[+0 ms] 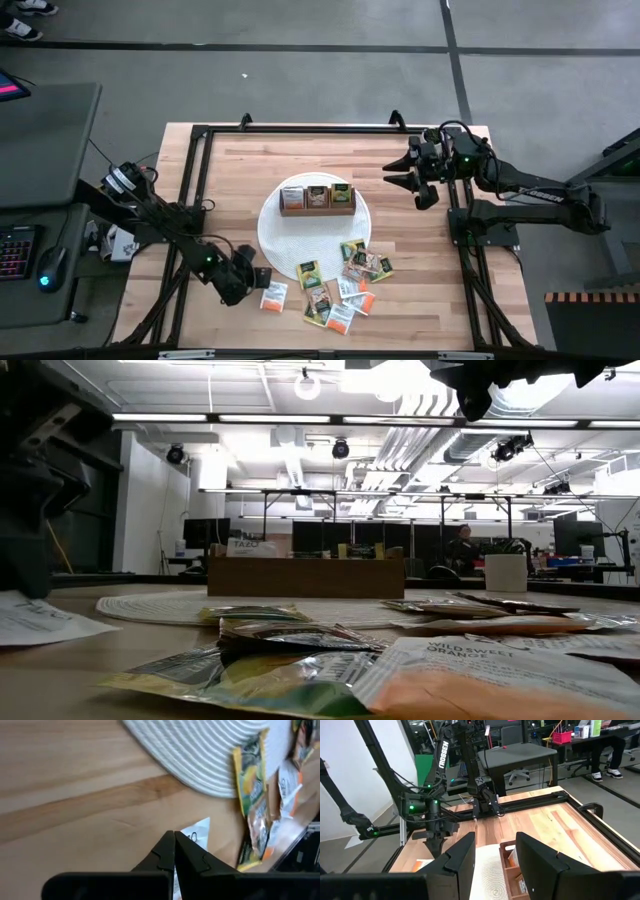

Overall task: Pick & Place Tea
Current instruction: Put the orange tea bag into the left section of the wooden organizer

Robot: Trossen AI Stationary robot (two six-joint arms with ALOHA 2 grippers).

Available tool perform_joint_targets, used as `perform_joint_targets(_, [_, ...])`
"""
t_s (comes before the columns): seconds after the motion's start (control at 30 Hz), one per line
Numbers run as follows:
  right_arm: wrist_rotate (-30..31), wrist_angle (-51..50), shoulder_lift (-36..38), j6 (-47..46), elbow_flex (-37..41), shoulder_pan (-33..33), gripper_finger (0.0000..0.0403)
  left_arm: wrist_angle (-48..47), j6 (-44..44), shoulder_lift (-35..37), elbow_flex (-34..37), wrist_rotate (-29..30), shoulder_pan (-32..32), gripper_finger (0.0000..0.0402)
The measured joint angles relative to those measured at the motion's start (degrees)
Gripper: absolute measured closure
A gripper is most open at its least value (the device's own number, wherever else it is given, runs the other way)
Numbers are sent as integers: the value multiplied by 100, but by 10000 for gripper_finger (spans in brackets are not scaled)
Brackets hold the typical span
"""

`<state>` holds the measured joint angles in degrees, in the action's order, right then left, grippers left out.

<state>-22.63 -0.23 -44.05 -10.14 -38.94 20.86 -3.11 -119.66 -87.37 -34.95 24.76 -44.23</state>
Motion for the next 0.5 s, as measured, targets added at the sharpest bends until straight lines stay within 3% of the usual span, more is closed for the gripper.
perform_joint_targets(0.17, [0,0,0,2,0,0,265,-94,304,169,-176,347,-2,401])
perform_joint_targets(0.5, [18,0,0,-31,0,0,265,-1382,1272,1093,-561,1236,-2,401])
